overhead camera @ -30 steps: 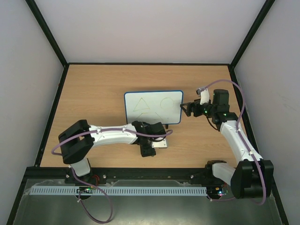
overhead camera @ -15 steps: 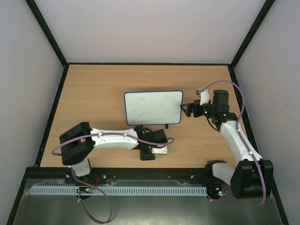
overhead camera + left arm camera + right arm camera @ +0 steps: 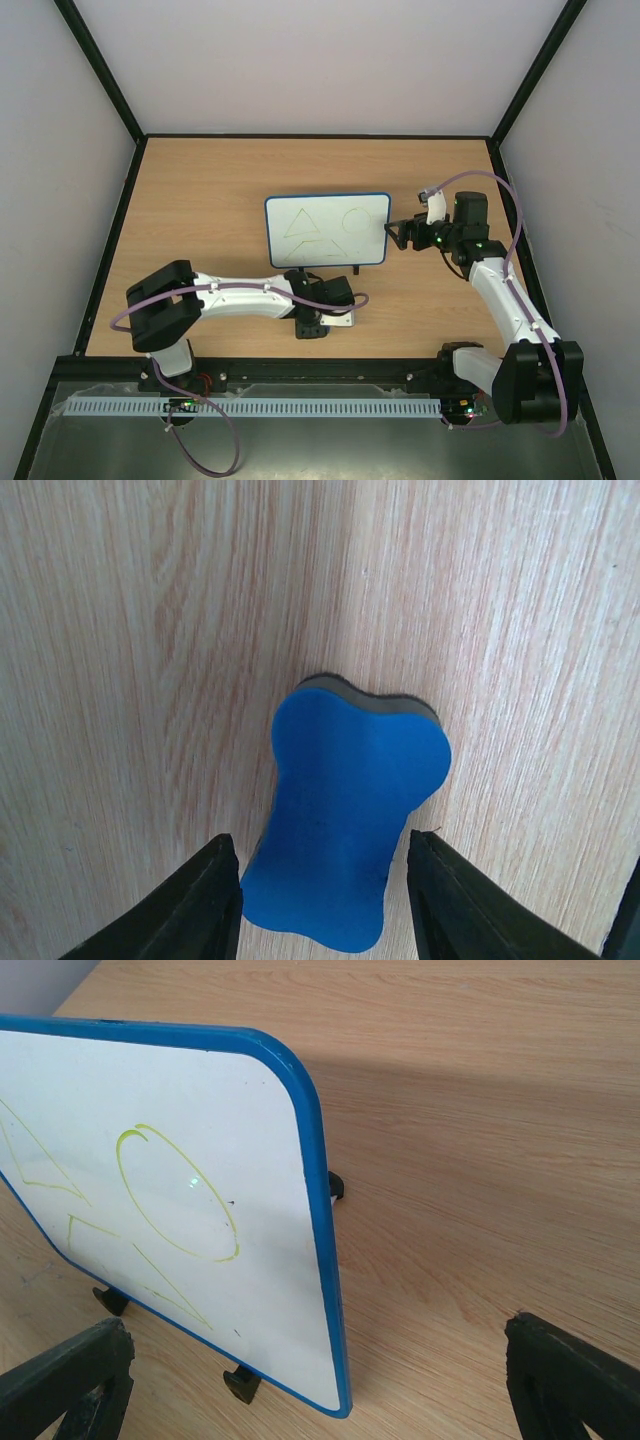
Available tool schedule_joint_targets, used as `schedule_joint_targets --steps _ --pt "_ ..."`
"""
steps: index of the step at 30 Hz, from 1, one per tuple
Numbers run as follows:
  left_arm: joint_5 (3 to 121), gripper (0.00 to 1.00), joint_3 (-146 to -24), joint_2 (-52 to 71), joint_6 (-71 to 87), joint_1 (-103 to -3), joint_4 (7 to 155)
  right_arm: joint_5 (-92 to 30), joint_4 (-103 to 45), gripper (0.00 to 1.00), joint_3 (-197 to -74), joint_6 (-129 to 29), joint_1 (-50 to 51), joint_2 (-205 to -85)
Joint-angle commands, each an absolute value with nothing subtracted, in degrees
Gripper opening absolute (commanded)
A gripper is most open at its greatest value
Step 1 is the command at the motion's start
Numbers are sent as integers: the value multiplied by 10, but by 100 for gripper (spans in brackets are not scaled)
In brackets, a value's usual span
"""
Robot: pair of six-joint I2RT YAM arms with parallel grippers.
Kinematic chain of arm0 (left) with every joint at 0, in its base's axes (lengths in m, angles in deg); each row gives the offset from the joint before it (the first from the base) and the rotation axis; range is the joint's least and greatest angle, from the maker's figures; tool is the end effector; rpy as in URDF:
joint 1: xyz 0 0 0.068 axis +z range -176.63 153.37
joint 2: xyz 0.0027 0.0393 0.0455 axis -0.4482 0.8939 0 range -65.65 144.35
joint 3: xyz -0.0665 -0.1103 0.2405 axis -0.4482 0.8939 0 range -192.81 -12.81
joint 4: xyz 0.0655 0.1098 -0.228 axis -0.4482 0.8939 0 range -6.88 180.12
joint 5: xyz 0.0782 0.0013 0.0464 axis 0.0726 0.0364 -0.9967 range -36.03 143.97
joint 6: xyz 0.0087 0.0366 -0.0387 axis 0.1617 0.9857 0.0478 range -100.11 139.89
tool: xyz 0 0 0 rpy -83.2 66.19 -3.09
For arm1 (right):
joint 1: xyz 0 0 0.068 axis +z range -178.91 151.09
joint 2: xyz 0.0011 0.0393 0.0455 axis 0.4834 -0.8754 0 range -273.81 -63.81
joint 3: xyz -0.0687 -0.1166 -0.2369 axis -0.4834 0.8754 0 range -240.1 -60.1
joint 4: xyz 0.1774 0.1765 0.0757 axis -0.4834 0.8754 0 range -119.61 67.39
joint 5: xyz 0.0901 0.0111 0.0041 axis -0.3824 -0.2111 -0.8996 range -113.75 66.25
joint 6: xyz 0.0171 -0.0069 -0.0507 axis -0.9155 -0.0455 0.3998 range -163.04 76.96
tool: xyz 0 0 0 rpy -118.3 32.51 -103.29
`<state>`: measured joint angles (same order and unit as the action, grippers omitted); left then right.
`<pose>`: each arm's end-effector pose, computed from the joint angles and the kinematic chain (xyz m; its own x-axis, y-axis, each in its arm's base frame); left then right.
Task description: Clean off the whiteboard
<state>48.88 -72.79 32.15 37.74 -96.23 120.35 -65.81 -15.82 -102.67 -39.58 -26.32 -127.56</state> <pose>0.1126 -0.2935 0.1664 -0.0368 0.9750 -0.2193 0.9843 0.0733 0.1606 0.2343 0.0344 0.2601 -0.5363 -0.0690 -0.8412 -0.6155 0.7140 0.3338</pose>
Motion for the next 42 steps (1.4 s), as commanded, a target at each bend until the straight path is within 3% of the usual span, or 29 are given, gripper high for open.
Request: schedule_joint_targets --steps 1,8,17,32,37,42 --pt "483 44 -732 328 379 -969 1214 -655 -172 98 -1021 -391 -265 -1269" --pt "484 39 -742 342 382 -972 1213 -653 -173 98 -1021 -391 -265 -1271" --pt "493 40 -740 342 379 -972 1207 -652 -174 98 -1021 -391 -265 -1272" --pt "501 48 -771 343 369 -975 1227 -651 -173 98 -1020 -390 -265 -1269" --pt "480 59 -780 325 364 -974 1232 -650 -173 98 -1020 -390 -266 -1270" --pt "519 62 -779 342 370 -964 1250 -652 -173 98 -1020 -390 -266 -1270"
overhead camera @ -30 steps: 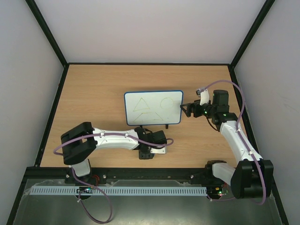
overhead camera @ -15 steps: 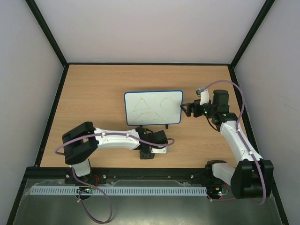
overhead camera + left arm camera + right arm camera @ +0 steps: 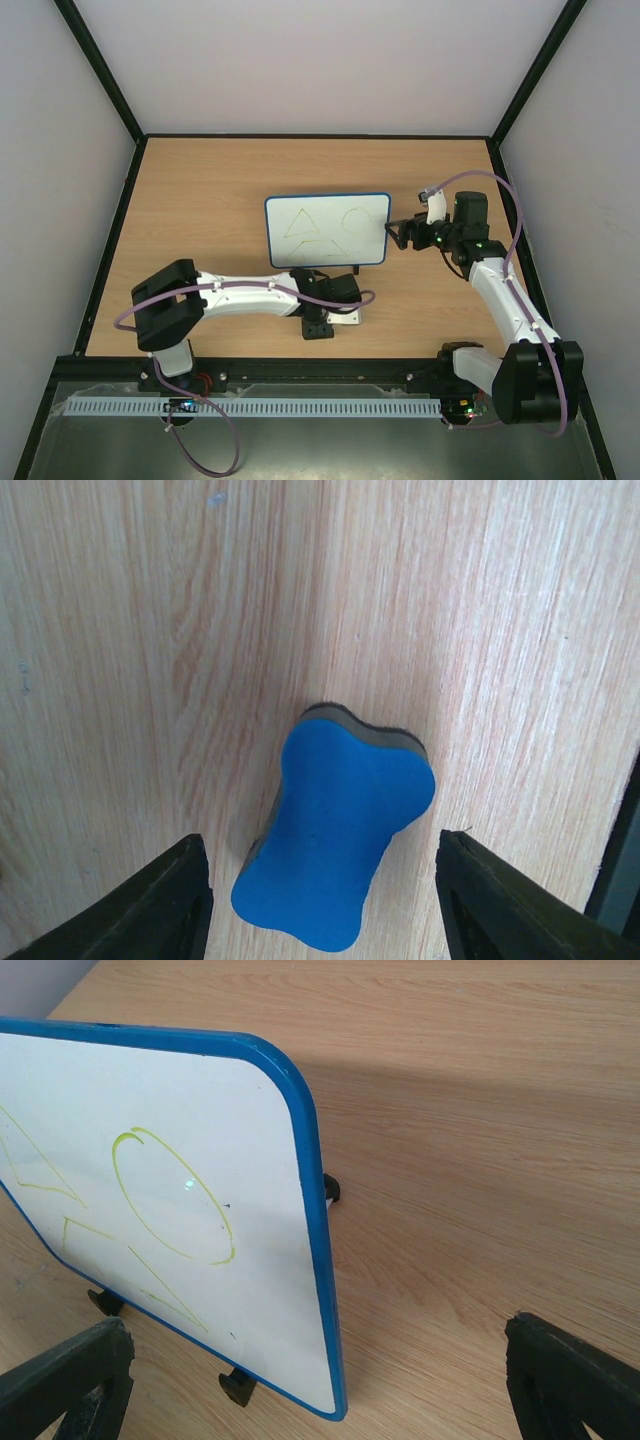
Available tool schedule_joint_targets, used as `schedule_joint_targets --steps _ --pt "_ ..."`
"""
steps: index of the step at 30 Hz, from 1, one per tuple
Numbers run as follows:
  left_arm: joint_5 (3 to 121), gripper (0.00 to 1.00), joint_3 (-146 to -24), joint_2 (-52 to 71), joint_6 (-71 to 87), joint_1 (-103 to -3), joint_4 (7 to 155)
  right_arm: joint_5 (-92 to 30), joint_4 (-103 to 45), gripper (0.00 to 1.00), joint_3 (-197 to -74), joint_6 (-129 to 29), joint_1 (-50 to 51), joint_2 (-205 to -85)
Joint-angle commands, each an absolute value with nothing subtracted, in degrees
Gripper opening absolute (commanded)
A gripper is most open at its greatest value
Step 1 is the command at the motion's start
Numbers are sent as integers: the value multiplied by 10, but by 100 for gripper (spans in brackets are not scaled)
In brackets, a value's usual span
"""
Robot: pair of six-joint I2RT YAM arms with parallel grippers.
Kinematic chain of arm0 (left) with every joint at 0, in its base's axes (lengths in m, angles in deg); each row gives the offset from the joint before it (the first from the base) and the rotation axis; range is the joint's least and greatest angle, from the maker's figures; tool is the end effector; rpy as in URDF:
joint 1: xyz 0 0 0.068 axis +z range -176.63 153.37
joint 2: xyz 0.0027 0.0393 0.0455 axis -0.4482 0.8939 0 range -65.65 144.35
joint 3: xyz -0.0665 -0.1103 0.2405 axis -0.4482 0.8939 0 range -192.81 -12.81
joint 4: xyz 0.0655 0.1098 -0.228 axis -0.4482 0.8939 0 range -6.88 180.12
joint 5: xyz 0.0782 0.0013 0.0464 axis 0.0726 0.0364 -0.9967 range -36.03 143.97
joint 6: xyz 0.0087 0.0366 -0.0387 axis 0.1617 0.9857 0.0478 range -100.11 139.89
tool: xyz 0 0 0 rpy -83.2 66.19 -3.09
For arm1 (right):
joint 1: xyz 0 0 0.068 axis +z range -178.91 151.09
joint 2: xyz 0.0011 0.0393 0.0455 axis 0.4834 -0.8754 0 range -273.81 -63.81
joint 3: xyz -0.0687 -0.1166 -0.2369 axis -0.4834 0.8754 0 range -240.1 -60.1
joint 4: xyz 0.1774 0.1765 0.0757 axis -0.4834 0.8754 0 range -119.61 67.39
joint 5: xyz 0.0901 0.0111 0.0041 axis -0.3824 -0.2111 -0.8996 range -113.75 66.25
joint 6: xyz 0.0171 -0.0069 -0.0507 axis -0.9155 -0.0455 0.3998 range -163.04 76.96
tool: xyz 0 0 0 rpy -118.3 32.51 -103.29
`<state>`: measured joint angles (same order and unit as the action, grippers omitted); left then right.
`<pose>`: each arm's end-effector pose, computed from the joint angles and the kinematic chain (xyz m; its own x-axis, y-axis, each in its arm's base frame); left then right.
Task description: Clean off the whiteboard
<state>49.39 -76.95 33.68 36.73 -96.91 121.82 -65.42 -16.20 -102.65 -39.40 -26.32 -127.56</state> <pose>0.1134 -0.3077 0.1766 -0.0406 0.9691 -0.2434 0.9849 0.0799 0.1537 0.2347 0.0343 0.2604 -0.5293 -0.0713 -0.8454 -0.6153 0.7184 0.3246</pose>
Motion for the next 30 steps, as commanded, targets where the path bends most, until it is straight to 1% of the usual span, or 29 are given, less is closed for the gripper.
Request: schedule_joint_targets --steps 1,5,12,15,24,30 --pt "524 63 -775 342 372 -964 1249 -652 -173 98 -1020 -390 -265 -1269" --pt "533 64 -768 349 376 -962 1250 -652 -172 98 -1020 -389 -266 -1269" --pt "504 64 -755 365 386 -956 1222 -653 -172 98 -1020 -389 -266 -1268" --pt "505 61 -756 371 390 -951 1219 -653 -172 98 -1020 -389 -266 -1268" --pt "517 48 -748 358 390 -949 1217 -653 -174 98 -1019 -389 -265 -1270" --pt "520 44 -750 362 386 -949 1220 -652 -173 98 -1019 -388 -266 -1269"
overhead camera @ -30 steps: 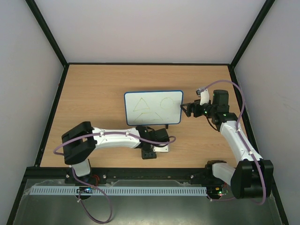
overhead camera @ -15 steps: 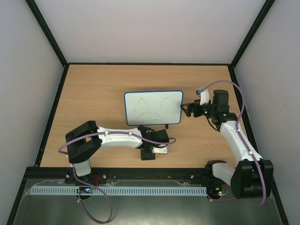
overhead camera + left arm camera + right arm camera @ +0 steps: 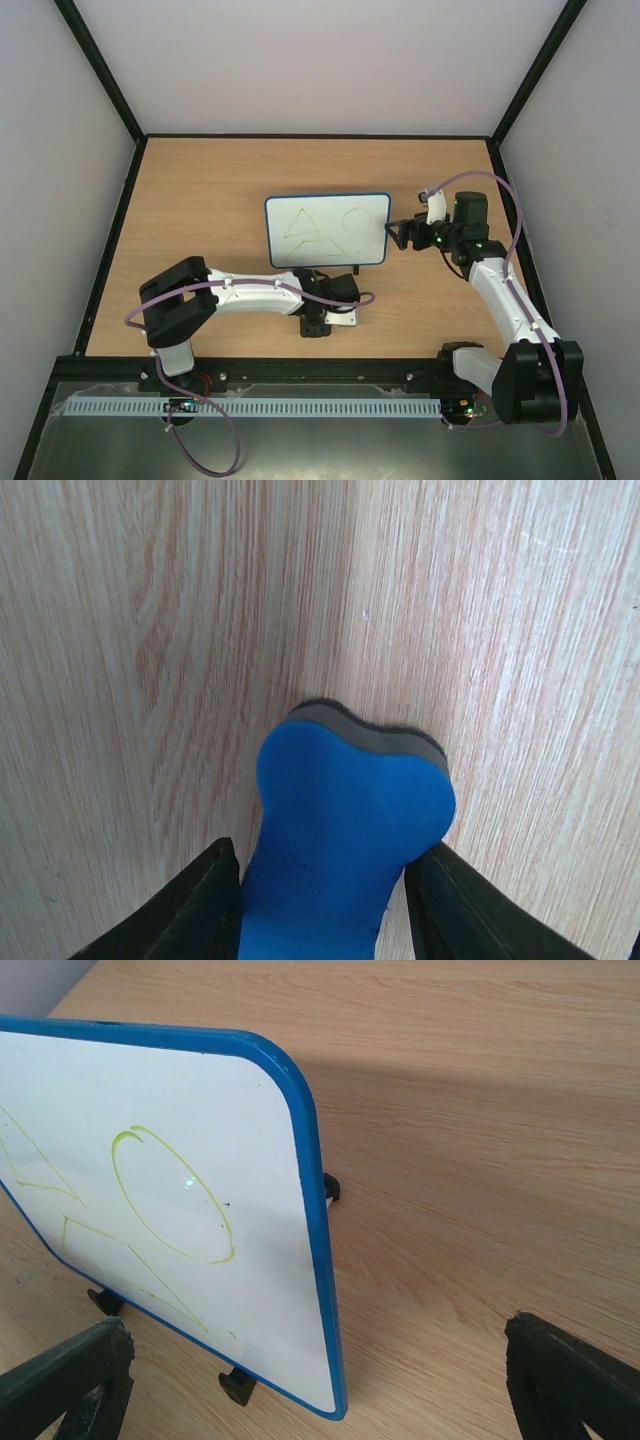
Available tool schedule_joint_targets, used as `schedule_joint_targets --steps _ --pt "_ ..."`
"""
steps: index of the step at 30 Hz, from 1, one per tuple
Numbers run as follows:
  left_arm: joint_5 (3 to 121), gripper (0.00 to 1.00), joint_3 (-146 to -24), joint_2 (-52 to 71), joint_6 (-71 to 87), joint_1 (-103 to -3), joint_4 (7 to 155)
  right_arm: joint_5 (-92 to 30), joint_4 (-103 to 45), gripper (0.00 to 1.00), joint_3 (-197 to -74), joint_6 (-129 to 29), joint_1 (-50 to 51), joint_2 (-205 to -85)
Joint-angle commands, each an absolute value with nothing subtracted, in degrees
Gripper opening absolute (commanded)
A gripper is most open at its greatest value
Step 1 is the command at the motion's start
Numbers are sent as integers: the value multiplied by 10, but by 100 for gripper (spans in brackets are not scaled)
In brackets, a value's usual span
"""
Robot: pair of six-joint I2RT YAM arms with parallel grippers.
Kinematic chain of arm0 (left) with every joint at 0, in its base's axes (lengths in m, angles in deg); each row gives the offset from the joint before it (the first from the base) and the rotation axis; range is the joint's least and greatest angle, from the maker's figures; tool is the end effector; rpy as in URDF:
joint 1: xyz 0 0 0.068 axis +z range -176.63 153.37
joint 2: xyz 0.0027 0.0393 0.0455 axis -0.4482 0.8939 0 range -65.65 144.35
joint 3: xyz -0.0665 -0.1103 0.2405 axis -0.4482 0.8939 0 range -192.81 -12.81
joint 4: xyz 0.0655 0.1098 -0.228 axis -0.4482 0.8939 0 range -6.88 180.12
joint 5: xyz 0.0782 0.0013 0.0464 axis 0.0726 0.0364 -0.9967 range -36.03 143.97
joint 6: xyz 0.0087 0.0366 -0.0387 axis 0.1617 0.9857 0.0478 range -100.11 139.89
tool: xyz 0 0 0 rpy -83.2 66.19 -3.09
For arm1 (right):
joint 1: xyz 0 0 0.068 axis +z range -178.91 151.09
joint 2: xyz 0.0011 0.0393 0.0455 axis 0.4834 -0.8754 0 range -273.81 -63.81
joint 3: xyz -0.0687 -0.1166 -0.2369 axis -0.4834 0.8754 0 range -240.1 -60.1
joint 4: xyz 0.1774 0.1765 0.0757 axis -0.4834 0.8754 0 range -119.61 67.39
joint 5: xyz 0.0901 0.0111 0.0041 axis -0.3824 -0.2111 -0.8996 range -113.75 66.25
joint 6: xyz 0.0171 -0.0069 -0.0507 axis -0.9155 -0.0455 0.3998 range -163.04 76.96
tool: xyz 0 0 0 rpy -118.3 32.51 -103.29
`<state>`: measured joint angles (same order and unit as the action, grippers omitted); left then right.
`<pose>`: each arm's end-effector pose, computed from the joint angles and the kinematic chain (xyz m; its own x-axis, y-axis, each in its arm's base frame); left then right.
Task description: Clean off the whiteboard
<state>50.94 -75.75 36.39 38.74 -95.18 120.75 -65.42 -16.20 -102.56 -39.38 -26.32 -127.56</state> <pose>0.1218 -0.3047 0.1571 -0.0380 0.9789 -0.2006 0.9904 0.0636 0.1228 0.2346 0.0343 0.2599 -0.5304 -0.0716 -0.8447 -0.6149 0.7184 0.3252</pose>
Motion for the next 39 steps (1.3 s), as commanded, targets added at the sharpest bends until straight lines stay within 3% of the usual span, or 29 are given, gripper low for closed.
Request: schedule_joint_targets --steps 1,7,14,19,24,32,39 --pt "520 43 -750 363 386 -949 1220 -652 -174 98 -1019 -389 -265 -1270" --pt "514 46 -756 377 384 -949 1218 -651 -173 98 -1019 -389 -265 -1269" --pt "519 32 -774 359 373 -951 1235 -649 -159 98 -1036 -390 -265 -1273" --pt "517 22 -768 277 325 -952 1229 -652 -31 100 -1162 -306 -265 -1294" --pt "494 3 -729 156 223 -952 1156 -689 116 89 -1320 -233 -266 -1364" --pt "356 2 -642 14 -30 -913 1000 -702 212 63 -1418 -164 -264 -1500" --pt "327 3 -562 -70 -174 -828 969 -742 162 62 -1344 -163 -264 -1520"
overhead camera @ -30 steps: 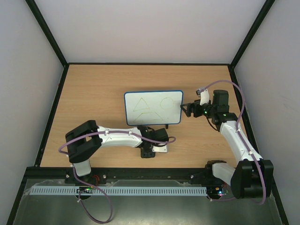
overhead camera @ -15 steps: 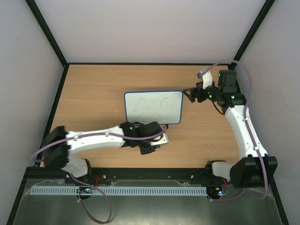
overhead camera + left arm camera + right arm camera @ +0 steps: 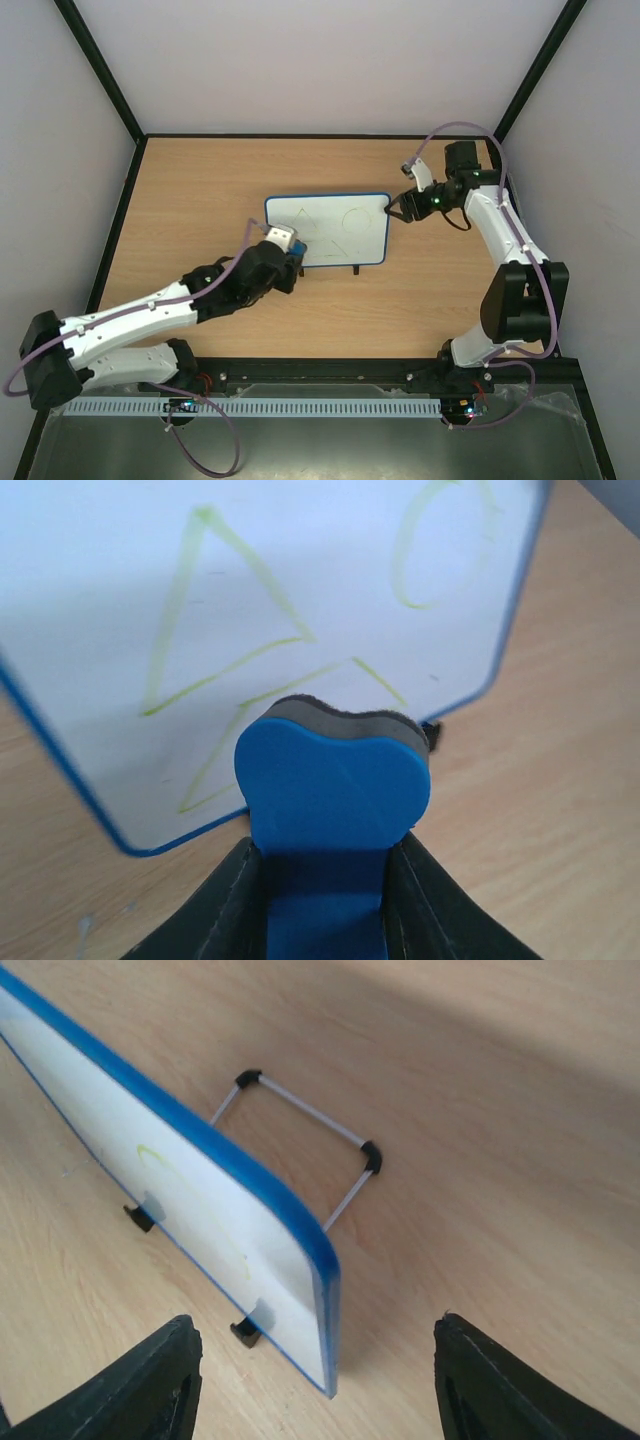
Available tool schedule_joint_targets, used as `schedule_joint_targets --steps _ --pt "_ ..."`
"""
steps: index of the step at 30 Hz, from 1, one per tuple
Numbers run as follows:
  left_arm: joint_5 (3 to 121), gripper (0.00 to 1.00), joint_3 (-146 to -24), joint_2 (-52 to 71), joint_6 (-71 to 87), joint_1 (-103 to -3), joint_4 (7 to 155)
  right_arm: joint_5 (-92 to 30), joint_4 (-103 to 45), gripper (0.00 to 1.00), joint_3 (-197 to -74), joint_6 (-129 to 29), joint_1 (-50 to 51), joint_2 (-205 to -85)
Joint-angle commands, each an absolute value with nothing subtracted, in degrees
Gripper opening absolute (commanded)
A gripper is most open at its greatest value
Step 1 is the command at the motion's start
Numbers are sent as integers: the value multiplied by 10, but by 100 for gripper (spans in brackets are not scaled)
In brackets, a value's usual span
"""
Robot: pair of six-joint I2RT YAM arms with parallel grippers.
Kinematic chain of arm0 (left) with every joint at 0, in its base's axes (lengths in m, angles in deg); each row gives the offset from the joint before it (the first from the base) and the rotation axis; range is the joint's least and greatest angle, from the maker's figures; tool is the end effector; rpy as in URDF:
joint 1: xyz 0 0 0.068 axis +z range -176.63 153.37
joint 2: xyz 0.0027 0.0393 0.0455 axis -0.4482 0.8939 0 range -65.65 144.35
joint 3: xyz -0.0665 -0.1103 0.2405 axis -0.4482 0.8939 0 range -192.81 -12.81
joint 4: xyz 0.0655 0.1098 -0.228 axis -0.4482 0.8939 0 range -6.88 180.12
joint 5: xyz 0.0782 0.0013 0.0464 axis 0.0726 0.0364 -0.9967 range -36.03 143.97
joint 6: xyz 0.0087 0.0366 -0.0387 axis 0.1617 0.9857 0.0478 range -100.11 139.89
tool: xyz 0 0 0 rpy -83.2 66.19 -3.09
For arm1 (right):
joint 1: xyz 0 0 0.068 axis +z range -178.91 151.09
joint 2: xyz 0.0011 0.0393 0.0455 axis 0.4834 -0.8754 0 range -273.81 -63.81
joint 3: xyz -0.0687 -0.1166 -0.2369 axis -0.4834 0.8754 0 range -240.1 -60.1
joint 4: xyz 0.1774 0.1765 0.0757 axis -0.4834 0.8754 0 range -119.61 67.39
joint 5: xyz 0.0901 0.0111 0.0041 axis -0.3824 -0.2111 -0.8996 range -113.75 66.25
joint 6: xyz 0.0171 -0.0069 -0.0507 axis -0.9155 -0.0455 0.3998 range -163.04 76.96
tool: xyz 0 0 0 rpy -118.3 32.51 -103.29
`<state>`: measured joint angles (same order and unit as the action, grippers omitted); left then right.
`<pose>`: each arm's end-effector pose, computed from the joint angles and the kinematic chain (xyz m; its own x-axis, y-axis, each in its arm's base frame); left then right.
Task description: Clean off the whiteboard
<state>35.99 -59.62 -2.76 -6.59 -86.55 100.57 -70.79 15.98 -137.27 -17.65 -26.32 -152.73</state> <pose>0.1306 -0.2035 0.2786 -0.5573 0.1160 -0.8221 0.4979 0.8391 -0.2191 0.3185 0.0404 0.3036 -0.5774 -0.3185 -0.7518 -0.7449 0.5826 0.3252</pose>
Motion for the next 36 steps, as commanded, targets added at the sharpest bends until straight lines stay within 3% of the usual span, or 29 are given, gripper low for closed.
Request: schedule_joint_targets --steps 1,13,17,24,28,36 --pt "332 2 -551 -81 -178 -816 964 -748 158 61 -1336 -161 -264 -1524" --pt "371 2 -533 -119 -209 -783 964 -845 122 45 -1311 -124 -264 -1589" --pt "354 2 -528 -115 -218 -782 974 -865 123 31 -1316 -107 -264 -1604" --pt "359 2 -520 -114 -215 -782 964 -900 246 17 -1315 35 -264 -1606" --pt "358 2 -518 -107 -208 -782 962 -903 261 16 -1283 60 -264 -1588" --pt "358 2 -516 -99 -201 -782 960 -857 252 29 -1278 30 -264 -1560"
